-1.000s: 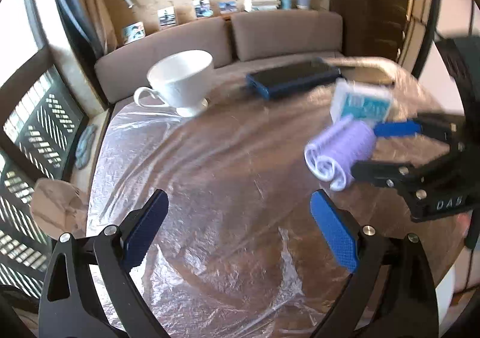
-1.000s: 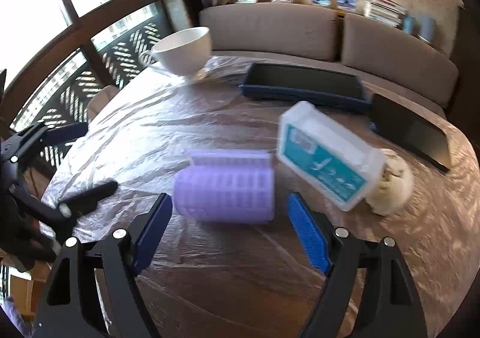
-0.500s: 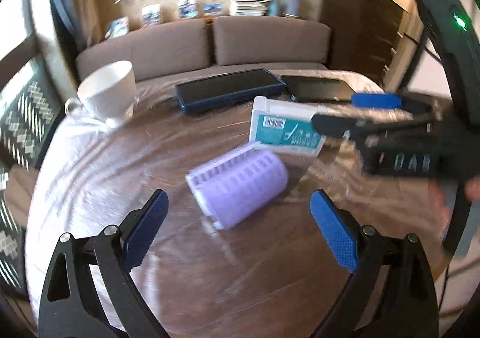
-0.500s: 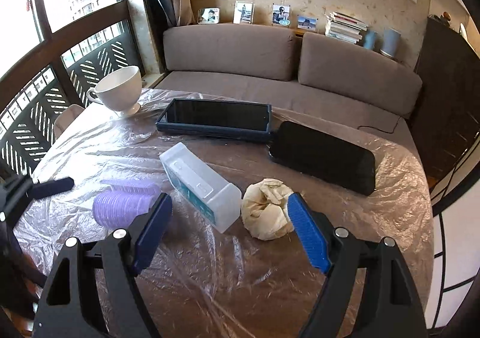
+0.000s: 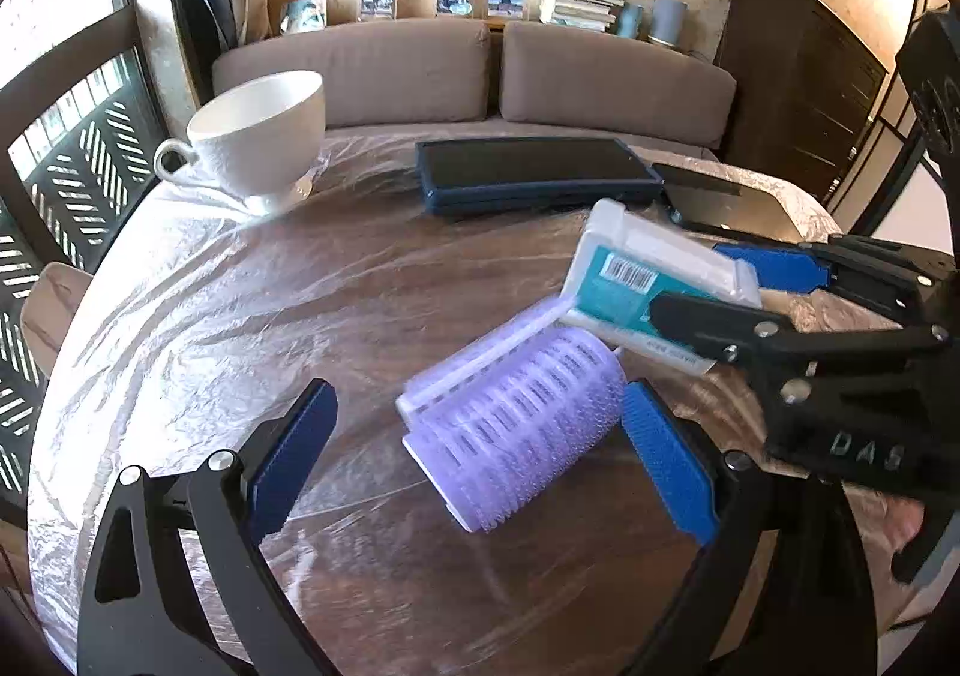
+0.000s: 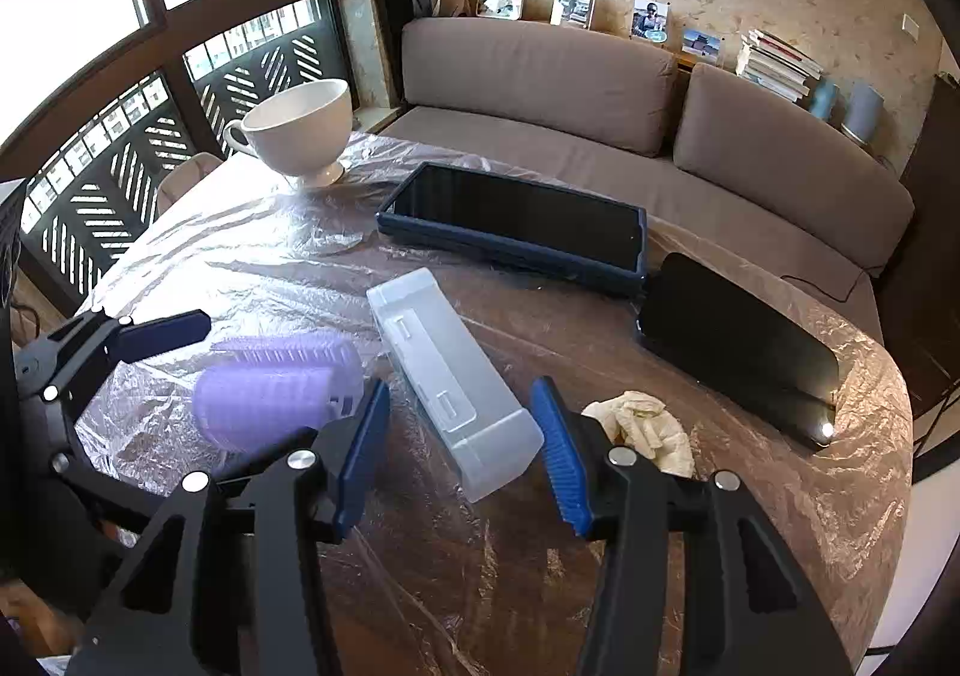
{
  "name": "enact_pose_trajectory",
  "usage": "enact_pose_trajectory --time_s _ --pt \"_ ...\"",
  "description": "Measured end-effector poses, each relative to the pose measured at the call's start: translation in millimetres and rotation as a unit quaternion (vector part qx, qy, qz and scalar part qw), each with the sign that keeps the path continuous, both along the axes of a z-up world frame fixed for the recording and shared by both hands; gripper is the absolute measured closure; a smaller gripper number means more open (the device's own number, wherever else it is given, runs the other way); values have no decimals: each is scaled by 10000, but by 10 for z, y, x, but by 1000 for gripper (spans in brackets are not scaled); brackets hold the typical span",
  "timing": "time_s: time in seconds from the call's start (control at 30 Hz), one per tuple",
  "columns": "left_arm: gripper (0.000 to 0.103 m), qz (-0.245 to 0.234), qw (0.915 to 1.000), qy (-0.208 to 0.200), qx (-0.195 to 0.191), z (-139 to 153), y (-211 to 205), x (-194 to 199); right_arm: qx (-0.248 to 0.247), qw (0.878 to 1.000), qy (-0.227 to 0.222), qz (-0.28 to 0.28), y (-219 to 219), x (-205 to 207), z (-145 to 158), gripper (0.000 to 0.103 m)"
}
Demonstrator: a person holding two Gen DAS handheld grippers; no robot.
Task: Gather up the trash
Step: 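Grasp the purple hair roller with the left tool while the right tool grasps the plastic box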
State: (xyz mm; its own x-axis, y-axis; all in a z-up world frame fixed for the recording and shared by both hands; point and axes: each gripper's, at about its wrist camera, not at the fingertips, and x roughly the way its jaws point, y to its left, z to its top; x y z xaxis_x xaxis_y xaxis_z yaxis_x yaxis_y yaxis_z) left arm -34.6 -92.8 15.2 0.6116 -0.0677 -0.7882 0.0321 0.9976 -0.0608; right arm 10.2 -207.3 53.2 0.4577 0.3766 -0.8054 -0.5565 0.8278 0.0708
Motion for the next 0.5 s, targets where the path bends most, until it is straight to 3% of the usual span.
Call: enact_pose_trajectory --time_s 0.27,0.43,0.47,0.5 --pt "6 297 9995 102 22 39 427 -145 53 10000 34 52 14 -16 4 54" --pt "6 207 9995 199 -92 -24 554 -126 125 9997 157 165 62 7 -37 54" --pt "7 180 9996 189 -133 -29 565 -127 129 9997 151 169 72 2 -44 57" --pt "14 154 9996 163 -160 -27 575 -133 135 9996 156 176 69 4 -46 63"
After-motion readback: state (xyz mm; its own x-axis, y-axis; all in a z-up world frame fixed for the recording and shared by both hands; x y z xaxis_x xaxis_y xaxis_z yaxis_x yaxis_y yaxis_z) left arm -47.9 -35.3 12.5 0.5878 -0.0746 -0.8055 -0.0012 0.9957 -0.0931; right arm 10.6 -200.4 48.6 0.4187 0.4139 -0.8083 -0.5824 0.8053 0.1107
